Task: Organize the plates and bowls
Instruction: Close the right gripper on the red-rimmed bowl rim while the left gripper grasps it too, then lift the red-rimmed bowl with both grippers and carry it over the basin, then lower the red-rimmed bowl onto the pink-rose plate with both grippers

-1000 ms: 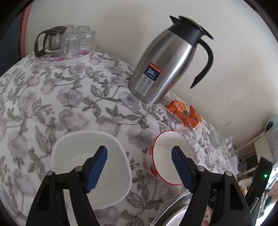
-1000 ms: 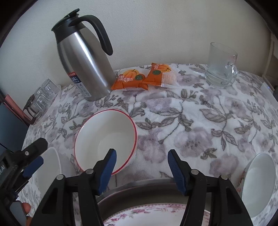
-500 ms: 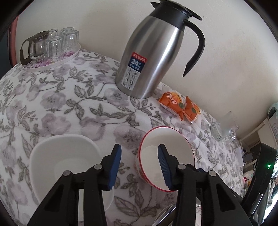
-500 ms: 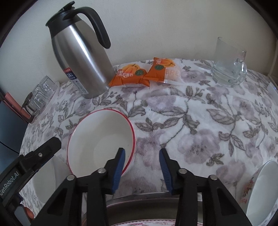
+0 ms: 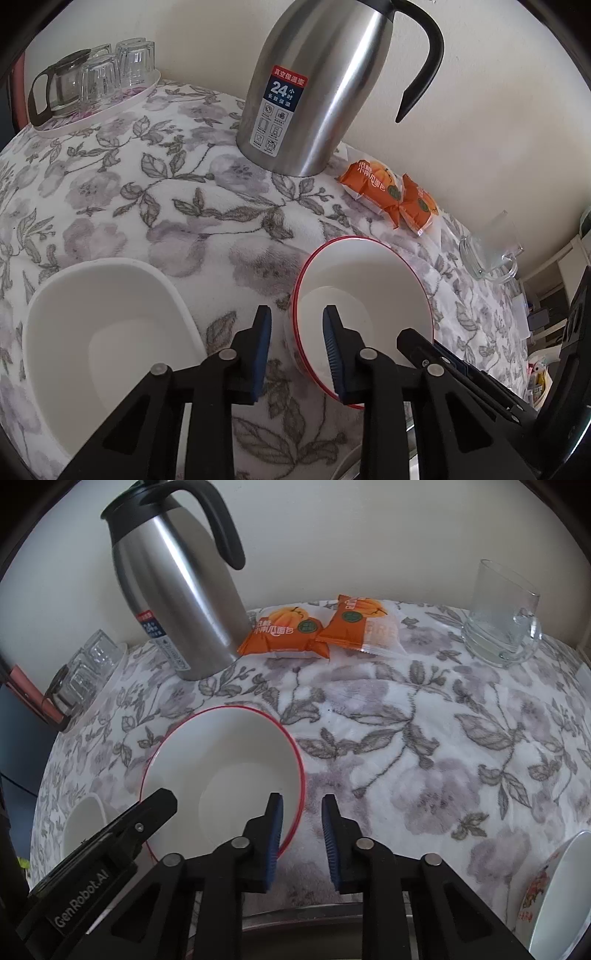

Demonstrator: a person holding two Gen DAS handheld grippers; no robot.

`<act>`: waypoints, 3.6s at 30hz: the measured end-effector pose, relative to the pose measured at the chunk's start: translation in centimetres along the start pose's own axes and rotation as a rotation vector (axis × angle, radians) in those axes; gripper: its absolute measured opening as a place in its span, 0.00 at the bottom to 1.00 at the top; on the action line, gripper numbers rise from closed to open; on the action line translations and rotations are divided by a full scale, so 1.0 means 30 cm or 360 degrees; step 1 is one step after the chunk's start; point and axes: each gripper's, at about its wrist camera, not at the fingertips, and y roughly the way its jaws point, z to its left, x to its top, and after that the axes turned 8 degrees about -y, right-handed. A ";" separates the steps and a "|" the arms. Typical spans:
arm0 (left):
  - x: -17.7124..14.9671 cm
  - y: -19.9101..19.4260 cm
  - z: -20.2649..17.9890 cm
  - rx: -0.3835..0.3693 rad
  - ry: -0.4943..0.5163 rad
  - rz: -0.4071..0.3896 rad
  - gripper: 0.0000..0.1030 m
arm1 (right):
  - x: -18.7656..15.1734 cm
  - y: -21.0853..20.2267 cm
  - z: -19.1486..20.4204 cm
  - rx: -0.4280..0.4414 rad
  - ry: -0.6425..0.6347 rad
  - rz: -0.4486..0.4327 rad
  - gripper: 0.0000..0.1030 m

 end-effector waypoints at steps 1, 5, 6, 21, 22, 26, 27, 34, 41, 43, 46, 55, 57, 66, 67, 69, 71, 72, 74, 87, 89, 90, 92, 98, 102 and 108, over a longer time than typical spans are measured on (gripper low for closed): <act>-0.002 0.004 -0.003 0.0005 0.0009 -0.0001 0.25 | -0.001 0.002 0.001 0.0005 -0.0004 0.0001 0.18; -0.011 0.017 -0.020 0.0027 0.0040 -0.0013 0.18 | 0.001 0.012 0.006 0.0004 -0.0023 0.0011 0.17; -0.010 0.018 -0.018 0.0030 0.0038 -0.0017 0.18 | 0.002 0.015 0.005 0.0006 -0.0022 0.0017 0.17; 0.000 0.022 -0.012 0.0005 0.0050 -0.0073 0.17 | 0.000 0.027 0.009 0.0053 -0.0010 0.0009 0.15; 0.000 0.020 -0.013 0.0000 0.0051 -0.0076 0.17 | -0.001 0.025 0.008 0.0054 -0.0010 0.0003 0.15; 0.003 0.008 -0.011 -0.0029 0.0040 -0.0074 0.17 | 0.000 0.006 0.004 0.0055 -0.0012 -0.0020 0.15; 0.002 0.006 -0.012 -0.0034 0.0039 -0.0071 0.17 | 0.002 -0.001 0.002 0.0055 -0.0009 -0.0026 0.15; -0.001 -0.054 -0.047 -0.0066 0.0073 -0.0103 0.17 | -0.001 -0.078 -0.008 0.0056 0.0018 -0.0084 0.15; -0.010 -0.156 -0.084 -0.0109 0.0108 -0.0170 0.17 | -0.007 -0.200 -0.006 0.0057 0.0035 -0.0169 0.15; -0.017 -0.180 -0.092 -0.0118 0.0110 -0.0176 0.17 | -0.016 -0.235 -0.002 0.0048 0.0035 -0.0190 0.15; -0.029 -0.210 -0.102 -0.0137 0.0120 -0.0173 0.17 | -0.040 -0.278 -0.004 0.0046 0.0049 -0.0213 0.15; -0.090 -0.281 -0.157 -0.0105 0.0265 -0.0183 0.17 | -0.117 -0.346 -0.055 0.0107 0.0159 -0.0224 0.15; -0.105 -0.294 -0.162 -0.0103 0.0277 -0.0182 0.17 | -0.131 -0.364 -0.065 0.0128 0.0182 -0.0234 0.15; -0.192 -0.340 -0.190 -0.0065 0.0343 -0.0182 0.17 | -0.221 -0.433 -0.110 0.0166 0.0288 -0.0267 0.15; -0.202 -0.343 -0.191 -0.0072 0.0345 -0.0175 0.17 | -0.233 -0.439 -0.115 0.0164 0.0293 -0.0270 0.15; -0.216 -0.346 -0.192 -0.0086 0.0345 -0.0158 0.17 | -0.256 -0.449 -0.125 0.0167 0.0305 -0.0272 0.15; -0.234 -0.348 -0.195 -0.0080 0.0357 -0.0148 0.17 | -0.281 -0.463 -0.131 0.0178 0.0315 -0.0284 0.15; -0.246 -0.350 -0.200 -0.0062 0.0377 -0.0150 0.17 | -0.288 -0.467 -0.132 0.0176 0.0311 -0.0285 0.15; -0.268 -0.357 -0.209 -0.0040 0.0406 -0.0155 0.17 | -0.306 -0.478 -0.129 0.0154 0.0290 -0.0282 0.15; -0.376 -0.387 -0.226 -0.0004 0.0492 -0.0125 0.17 | -0.437 -0.517 -0.161 0.0145 0.0362 -0.0317 0.15; -0.386 -0.391 -0.226 0.0007 0.0497 -0.0127 0.17 | -0.453 -0.514 -0.169 0.0173 0.0394 -0.0315 0.15; -0.391 -0.394 -0.226 0.0010 0.0498 -0.0127 0.17 | -0.458 -0.513 -0.171 0.0177 0.0401 -0.0314 0.15; -0.401 -0.398 -0.225 0.0014 0.0501 -0.0121 0.17 | -0.469 -0.511 -0.170 0.0169 0.0398 -0.0313 0.15; -0.419 -0.389 -0.220 0.0039 0.0498 -0.0080 0.17 | -0.497 -0.496 -0.175 0.0173 0.0403 -0.0305 0.15; -0.421 -0.378 -0.219 0.0039 0.0480 -0.0048 0.17 | -0.507 -0.482 -0.185 0.0176 0.0414 -0.0281 0.15; -0.438 -0.355 -0.237 0.0058 0.0503 -0.0007 0.17 | -0.505 -0.484 -0.199 0.0132 0.0407 -0.0277 0.15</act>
